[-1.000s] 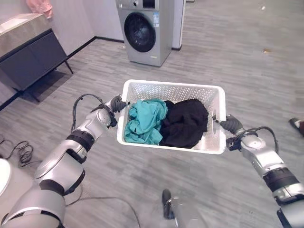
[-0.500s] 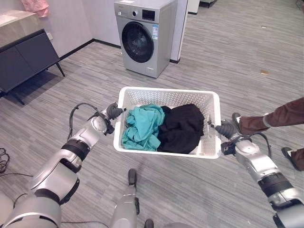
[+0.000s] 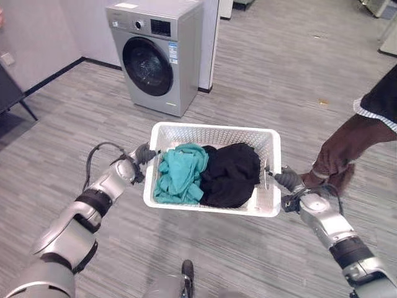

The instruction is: Grab the laundry basket,head to the washer,open it,put in the laundry and shut it.

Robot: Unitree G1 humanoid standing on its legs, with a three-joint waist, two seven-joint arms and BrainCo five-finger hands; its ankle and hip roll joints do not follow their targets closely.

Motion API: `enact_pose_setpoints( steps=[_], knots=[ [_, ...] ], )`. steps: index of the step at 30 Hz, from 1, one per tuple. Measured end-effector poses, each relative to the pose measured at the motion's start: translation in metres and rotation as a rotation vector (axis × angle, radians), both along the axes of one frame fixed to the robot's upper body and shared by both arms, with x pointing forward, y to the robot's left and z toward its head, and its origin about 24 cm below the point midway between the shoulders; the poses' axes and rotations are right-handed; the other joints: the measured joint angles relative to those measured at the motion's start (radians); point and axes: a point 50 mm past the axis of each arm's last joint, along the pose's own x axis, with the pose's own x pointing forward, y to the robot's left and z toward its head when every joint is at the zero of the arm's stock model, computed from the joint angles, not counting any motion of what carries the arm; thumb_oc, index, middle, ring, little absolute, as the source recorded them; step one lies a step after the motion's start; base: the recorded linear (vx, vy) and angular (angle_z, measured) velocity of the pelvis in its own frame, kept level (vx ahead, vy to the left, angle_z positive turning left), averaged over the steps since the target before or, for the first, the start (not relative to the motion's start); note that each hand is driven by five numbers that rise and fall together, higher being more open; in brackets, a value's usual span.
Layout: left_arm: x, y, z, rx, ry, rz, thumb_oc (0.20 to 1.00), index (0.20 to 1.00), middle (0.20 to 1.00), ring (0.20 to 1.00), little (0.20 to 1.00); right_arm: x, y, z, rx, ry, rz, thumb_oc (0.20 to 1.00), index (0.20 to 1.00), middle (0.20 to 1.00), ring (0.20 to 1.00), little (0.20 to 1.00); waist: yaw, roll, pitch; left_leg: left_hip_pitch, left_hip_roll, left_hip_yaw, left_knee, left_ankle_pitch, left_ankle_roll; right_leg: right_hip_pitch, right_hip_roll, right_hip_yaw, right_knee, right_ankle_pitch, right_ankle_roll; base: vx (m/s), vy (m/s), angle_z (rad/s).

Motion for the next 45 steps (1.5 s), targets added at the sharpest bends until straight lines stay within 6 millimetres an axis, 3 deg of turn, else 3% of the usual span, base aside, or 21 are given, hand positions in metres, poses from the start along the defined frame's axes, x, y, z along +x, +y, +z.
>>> enact_pose_setpoints(
  steps=[2,4,5,6,9,11,12,13,15,16,17,18,19,21,22,25,26,29,31,36,45],
  knots=[
    [0.009,-0.006,0.024,-0.001,-0.067,-0.009,0.2,0.2,0.2,0.2,0.2,0.007,-0.002,0.011,-0.022,-0.029,0.005,0.2,0.2,0.2,0.2,0.2,-0.029,0.05,0.038,0.127,0.051,-0.053,-0.063,-0.017,-0.057,-0.116,0.031,-0.077,-0.228,-0.008,-0.013,0.53,-0.017,0.28],
    [0.01,-0.005,0.036,0.003,-0.105,-0.021,0.2,0.2,0.2,0.2,0.2,0.01,-0.003,0.017,-0.029,-0.045,0.008,0.2,0.2,0.2,0.2,0.2,-0.033,0.044,0.038,0.173,0.056,-0.038,-0.062,-0.032,-0.112,-0.136,0.034,-0.13,-0.529,0.052,-0.054,0.45,-0.136,0.24],
    [0.009,-0.005,0.037,0.004,-0.108,-0.024,0.2,0.2,0.2,0.2,0.2,0.01,-0.003,0.018,-0.03,-0.046,0.008,0.2,0.2,0.2,0.2,0.2,-0.033,0.043,0.037,0.179,0.053,-0.037,-0.06,-0.037,-0.121,-0.137,0.036,-0.131,-0.559,0.066,-0.058,0.65,-0.208,0.39],
    [0.01,-0.007,0.04,-0.011,-0.124,-0.032,0.2,0.2,0.2,0.2,0.2,0.012,-0.005,0.023,-0.038,-0.066,0.006,0.2,0.2,0.2,0.2,0.2,-0.048,0.053,0.021,0.222,0.07,-0.088,-0.051,-0.115,-0.165,-0.164,0.067,-0.041,-0.779,0.192,-0.034,0.34,-0.113,0.65],
    [0.012,-0.017,0.038,-0.023,-0.132,-0.035,0.2,0.2,0.2,0.2,0.2,0.01,-0.008,0.024,-0.045,-0.071,0.002,0.2,0.2,0.2,0.2,0.2,-0.054,0.033,0.01,0.269,0.08,-0.135,-0.049,-0.184,-0.215,-0.16,0.036,0.084,-1.006,0.274,-0.005,0.57,-0.23,0.64],
    [0.013,-0.026,0.022,-0.03,-0.094,-0.021,0.2,0.2,0.2,0.2,0.2,-0.001,-0.017,0.015,-0.051,-0.038,-0.023,0.2,0.2,0.2,0.2,0.2,-0.078,0.071,0.001,0.29,0.159,-0.191,-0.027,-0.229,-0.269,-0.129,0.078,0.098,-0.943,0.38,0.025,0.48,-0.259,1.22],
    [0.013,-0.031,0.019,-0.027,-0.079,-0.032,0.2,0.2,0.2,0.2,0.2,-0.002,-0.022,0.011,-0.059,-0.014,-0.037,0.2,0.2,0.2,0.2,0.2,-0.106,0.07,0.003,0.295,0.176,-0.174,-0.011,-0.21,-0.301,-0.114,0.092,0.082,-0.907,0.418,-0.044,0.53,-0.367,1.3],
    [0.012,-0.035,0.013,-0.033,-0.065,-0.042,0.2,0.2,0.2,0.2,0.2,-0.003,-0.028,0.012,-0.073,-0.012,-0.049,0.2,0.2,0.2,0.2,0.2,-0.106,0.085,0.007,0.326,0.209,-0.145,-0.026,-0.163,-0.324,-0.109,0.12,0.061,-0.847,0.367,-0.113,0.39,-0.273,0.73],
    [0.012,-0.033,0.009,-0.033,-0.051,-0.032,0.2,0.2,0.2,0.2,0.2,0.001,-0.028,0.016,-0.076,-0.018,-0.045,0.2,0.2,0.2,0.2,0.2,-0.102,0.085,0.008,0.359,0.254,-0.153,0.017,-0.118,-0.347,-0.089,0.152,0.035,-0.755,0.285,-0.142,0.41,-0.457,0.07],
    [0.011,-0.03,0.01,-0.041,-0.059,-0.025,0.2,0.2,0.2,0.2,0.2,0.005,-0.027,0.022,-0.077,-0.037,-0.04,0.2,0.2,0.2,0.2,0.2,-0.102,0.084,0.009,0.357,0.271,-0.145,0.065,-0.124,-0.347,-0.076,0.166,0.04,-0.732,0.262,-0.141,0.42,-0.62,0.08],
    [0.011,-0.032,0.015,-0.053,-0.073,-0.042,0.2,0.2,0.2,0.2,0.2,0.009,-0.03,0.027,-0.076,-0.051,-0.048,0.2,0.2,0.2,0.2,0.2,-0.111,0.079,0.014,0.27,0.283,-0.148,0.289,-0.062,-0.341,-0.034,0.199,0.017,-0.727,0.219,-0.179,0.26,-0.469,-0.02],
    [0.01,-0.033,0.019,-0.05,-0.089,-0.058,0.2,0.2,0.2,0.2,0.2,0.011,-0.032,0.03,-0.078,-0.058,-0.051,0.2,0.2,0.2,0.2,0.2,-0.101,0.072,0.018,0.191,0.301,-0.157,0.477,-0.053,-0.292,-0.012,0.207,0.024,-0.731,0.213,-0.186,0.24,-0.452,-0.15],
    [0.009,-0.027,0.023,-0.044,-0.099,-0.051,0.2,0.2,0.2,0.2,0.2,0.014,-0.028,0.034,-0.059,-0.074,-0.045,0.2,0.2,0.2,0.2,0.2,-0.09,0.071,0.018,0.121,0.32,-0.162,0.629,-0.058,-0.284,0.006,0.235,0.028,-0.735,0.21,-0.187,0.15,-0.282,-0.37],
    [0.01,-0.018,0.034,-0.04,-0.128,-0.042,0.2,0.2,0.2,0.2,0.2,0.018,-0.021,0.041,-0.028,-0.109,-0.025,0.2,0.2,0.2,0.2,0.2,-0.086,0.049,0.018,-0.035,0.345,-0.19,0.794,0.102,-0.239,0.06,0.276,0.013,-0.767,0.179,-0.235,0.2,-0.308,-0.24],
    [0.01,-0.016,0.037,-0.047,-0.135,-0.039,0.2,0.2,0.2,0.2,0.2,0.018,-0.019,0.04,-0.018,-0.112,-0.025,0.2,0.2,0.2,0.2,0.2,-0.086,0.033,0.023,-0.075,0.349,-0.181,0.799,0.104,-0.242,0.082,0.28,0.009,-0.776,0.174,-0.251,0.3,-0.292,-0.01],
    [0.009,-0.018,0.032,-0.056,-0.114,-0.048,0.2,0.2,0.2,0.2,0.2,0.011,-0.018,0.026,0.063,-0.087,-0.057,0.2,0.2,0.2,0.2,0.2,-0.088,-0.015,0.034,-0.133,0.361,-0.061,0.521,0.004,-0.261,0.16,0.267,-0.015,-0.874,0.193,-0.265,0.18,-0.045,0.37],
    [0.009,-0.025,0.026,-0.068,-0.097,-0.059,0.2,0.2,0.2,0.2,0.2,0.007,-0.021,0.02,0.066,-0.07,-0.075,0.2,0.2,0.2,0.2,0.2,-0.084,-0.017,0.035,-0.15,0.317,-0.012,0.244,0.004,-0.296,0.182,0.255,-0.044,-0.914,0.192,-0.262,0.14,-0.003,0.62],
    [0.007,-0.024,0.013,-0.062,-0.055,-0.043,0.2,0.2,0.2,0.2,0.2,0.005,-0.021,0.012,0.072,-0.048,-0.089,0.2,0.2,0.2,0.2,0.2,-0.059,-0.019,0.036,-0.165,0.289,0.002,0.014,0.058,-0.355,0.21,0.262,-0.06,-0.935,0.189,-0.253,0.17,0.04,0.26],
    [0.003,-0.016,0.001,-0.056,-0.021,-0.024,0.2,0.2,0.2,0.2,0.2,0.006,-0.016,0.008,0.093,-0.04,-0.087,0.2,0.2,0.2,0.2,0.2,-0.028,-0.018,0.037,-0.119,0.265,-0.057,-0.048,0.073,-0.347,0.245,0.261,-0.036,-0.951,0.183,-0.245,0.13,0.035,-0.22],
    [0.003,-0.022,0.0,-0.065,-0.021,-0.044,0.2,0.2,0.2,0.2,0.2,0.003,-0.02,0.005,0.104,-0.043,-0.107,0.2,0.2,0.2,0.2,0.2,-0.057,0.02,0.031,0.079,0.25,-0.05,-0.089,0.085,-0.324,0.291,0.255,-0.058,-0.966,0.157,-0.201,0.11,0.088,0.14],
    [0.0,-0.025,-0.007,-0.068,-0.003,-0.053,0.2,0.2,0.2,0.2,0.2,0.001,-0.021,-0.007,0.163,-0.028,-0.151,0.2,0.2,0.2,0.2,0.2,-0.026,0.05,0.017,0.12,0.171,-0.031,-0.151,0.1,-0.281,0.293,0.172,-0.039,-0.96,0.146,-0.119,0.07,0.07,0.01]
  ],
)
